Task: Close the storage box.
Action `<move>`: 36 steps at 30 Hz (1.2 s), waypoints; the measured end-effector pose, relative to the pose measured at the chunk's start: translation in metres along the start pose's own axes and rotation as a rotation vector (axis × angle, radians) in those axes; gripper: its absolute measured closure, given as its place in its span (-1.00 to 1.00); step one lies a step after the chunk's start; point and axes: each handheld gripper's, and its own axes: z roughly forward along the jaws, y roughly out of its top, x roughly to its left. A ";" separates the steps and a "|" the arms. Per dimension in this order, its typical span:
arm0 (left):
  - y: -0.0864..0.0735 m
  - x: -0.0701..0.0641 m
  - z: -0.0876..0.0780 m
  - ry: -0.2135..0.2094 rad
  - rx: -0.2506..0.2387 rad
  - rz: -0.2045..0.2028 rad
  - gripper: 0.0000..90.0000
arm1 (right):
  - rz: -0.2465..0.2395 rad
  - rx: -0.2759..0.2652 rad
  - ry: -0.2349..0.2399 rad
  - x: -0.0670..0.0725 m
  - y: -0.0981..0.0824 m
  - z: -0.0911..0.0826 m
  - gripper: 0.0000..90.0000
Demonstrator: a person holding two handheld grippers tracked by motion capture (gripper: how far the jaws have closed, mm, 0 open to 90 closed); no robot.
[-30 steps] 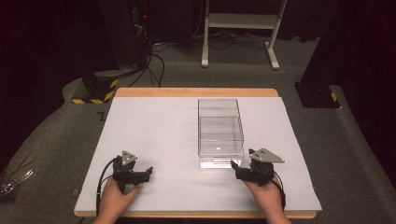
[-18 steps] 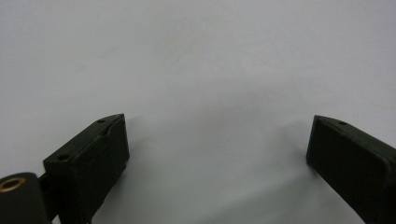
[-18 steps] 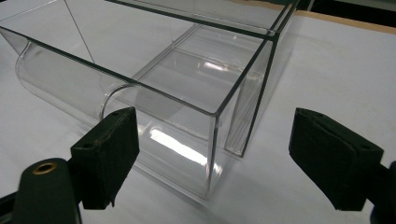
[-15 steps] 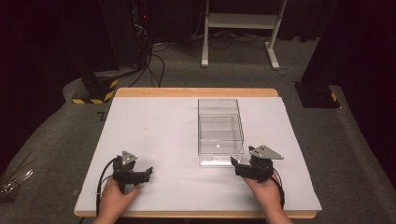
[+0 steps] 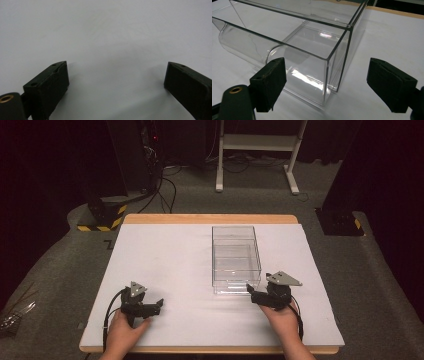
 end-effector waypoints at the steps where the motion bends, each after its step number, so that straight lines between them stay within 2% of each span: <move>1: 0.000 0.000 0.000 -0.001 0.000 -0.003 -0.87 | 0.003 0.001 -0.001 -0.001 0.000 0.001 -0.65; 36: 0.000 0.000 0.000 -0.002 0.000 -0.003 -0.87 | 0.029 0.013 -0.058 -0.011 0.013 0.033 -0.65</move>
